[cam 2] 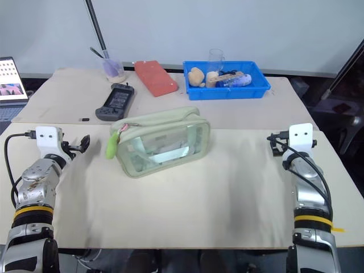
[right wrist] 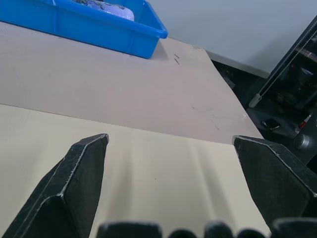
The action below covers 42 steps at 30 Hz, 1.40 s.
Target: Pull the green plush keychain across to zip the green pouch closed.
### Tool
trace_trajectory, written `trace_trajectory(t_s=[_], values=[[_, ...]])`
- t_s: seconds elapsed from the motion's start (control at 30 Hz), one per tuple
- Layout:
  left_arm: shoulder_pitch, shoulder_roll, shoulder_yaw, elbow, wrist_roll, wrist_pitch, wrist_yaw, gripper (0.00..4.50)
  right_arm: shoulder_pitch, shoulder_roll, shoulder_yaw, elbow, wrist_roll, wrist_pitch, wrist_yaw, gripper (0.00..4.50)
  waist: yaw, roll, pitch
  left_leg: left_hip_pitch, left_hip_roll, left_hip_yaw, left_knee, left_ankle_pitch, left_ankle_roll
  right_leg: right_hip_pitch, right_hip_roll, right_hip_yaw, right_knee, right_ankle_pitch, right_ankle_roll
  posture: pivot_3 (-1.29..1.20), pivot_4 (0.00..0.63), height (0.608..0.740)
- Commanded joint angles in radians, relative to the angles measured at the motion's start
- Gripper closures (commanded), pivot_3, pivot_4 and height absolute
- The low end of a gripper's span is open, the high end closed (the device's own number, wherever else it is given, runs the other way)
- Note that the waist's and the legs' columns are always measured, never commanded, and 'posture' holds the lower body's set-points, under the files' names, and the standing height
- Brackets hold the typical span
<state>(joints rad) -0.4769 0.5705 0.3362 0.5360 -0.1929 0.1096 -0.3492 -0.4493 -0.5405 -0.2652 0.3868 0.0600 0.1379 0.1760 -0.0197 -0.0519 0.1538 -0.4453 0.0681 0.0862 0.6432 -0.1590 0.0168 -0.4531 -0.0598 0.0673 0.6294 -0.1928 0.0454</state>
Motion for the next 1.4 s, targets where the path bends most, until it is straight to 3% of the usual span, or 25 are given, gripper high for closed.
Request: trace_trajectory(t_s=[0.03,0.2,0.33,0.5,0.7,0.87,1.1,1.2,1.4], values=[[-0.017,0.025,0.017,-0.021,-0.016,-0.013,-0.013,0.0,-0.021,-0.028,-0.014,-0.018,-0.001,-0.031,0.007,0.05,0.0,0.0,0.0,0.0,0.0,0.0,0.0,0.0,0.0,0.0,0.0,0.0,0.0,0.0,0.0,0.0,0.15,0.74],[-0.026,0.056,0.055,-0.063,-0.07,0.011,-0.059,0.0,-0.044,-0.043,-0.008,-0.003,-0.003,-0.045,0.024,0.05,-0.001,0.0,0.0,0.0,0.0,0.0,0.0,0.0,0.0,0.0,0.0,0.0,0.0,0.0,0.0,0.0,0.15,0.74],[-0.077,0.141,0.052,-0.195,-0.125,0.1,-0.14,0.0,-0.092,-0.078,-0.008,-0.019,0.031,-0.038,0.095,0.05,-0.005,0.0,0.0,-0.001,0.0,0.0,0.0,0.0,0.0,-0.001,0.0,0.0,0.0,0.0,0.0,0.0,0.15,0.74],[-0.231,0.274,-0.086,-0.54,-0.264,0.415,-0.327,0.0,-0.166,-0.169,0.044,-0.191,0.185,0.079,0.432,0.05,0.0,0.001,0.001,-0.001,0.0,0.0,0.0,0.0,0.0,0.0,0.0,0.0,-0.001,0.0,0.001,0.0,0.15,0.74],[-0.437,0.301,-0.313,-0.806,-0.355,0.66,-0.464,0.0,-0.201,-0.255,0.09,-0.553,0.474,0.401,0.682,0.05,0.003,0.001,0.001,0.0,0.0,-0.002,-0.001,0.0,0.0,0.002,0.002,0.0,0.0,-0.002,0.001,0.0,0.15,0.74],[-0.455,0.285,-0.568,-0.936,-0.212,0.648,-0.5,0.0,-0.23,-0.264,0.131,-0.774,0.614,0.574,0.688,0.05,0.001,0.002,0.001,0.002,0.0,-0.002,-0.001,0.0,0.0,0.002,0.002,0.0,0.0,-0.003,-0.001,0.0,0.15,0.74],[-0.458,0.252,-0.71,-0.879,-0.029,0.568,-0.512,0.0,-0.257,-0.242,0.156,-0.878,0.634,0.642,0.616,0.05,0.007,0.002,0.001,0.001,0.0,-0.002,0.0,0.0,0.0,0.001,0.002,0.0,0.0,-0.006,-0.006,0.0,0.15,0.74],[-0.449,0.234,-0.721,-0.866,-0.003,0.541,-0.537,1.14,-0.258,-0.245,0.163,-0.884,0.622,0.645,0.599,0.0,0.008,0.002,0.001,0.0,0.0,-0.002,0.0,0.0,0.0,0.001,0.002,0.0,0.0,-0.006,-0.006,0.0,0.15,0.74],[-0.429,0.227,-0.73,-0.819,0.07,0.462,-0.585,4.08,-0.243,-0.282,0.168,-0.886,0.6,0.636,0.612,0.0,0.008,0.002,0.001,0.0,0.0,-0.002,0.0,0.0,0.0,0.0,0.002,0.001,0.0,-0.006,-0.006,0.0,0.15,0.74]])
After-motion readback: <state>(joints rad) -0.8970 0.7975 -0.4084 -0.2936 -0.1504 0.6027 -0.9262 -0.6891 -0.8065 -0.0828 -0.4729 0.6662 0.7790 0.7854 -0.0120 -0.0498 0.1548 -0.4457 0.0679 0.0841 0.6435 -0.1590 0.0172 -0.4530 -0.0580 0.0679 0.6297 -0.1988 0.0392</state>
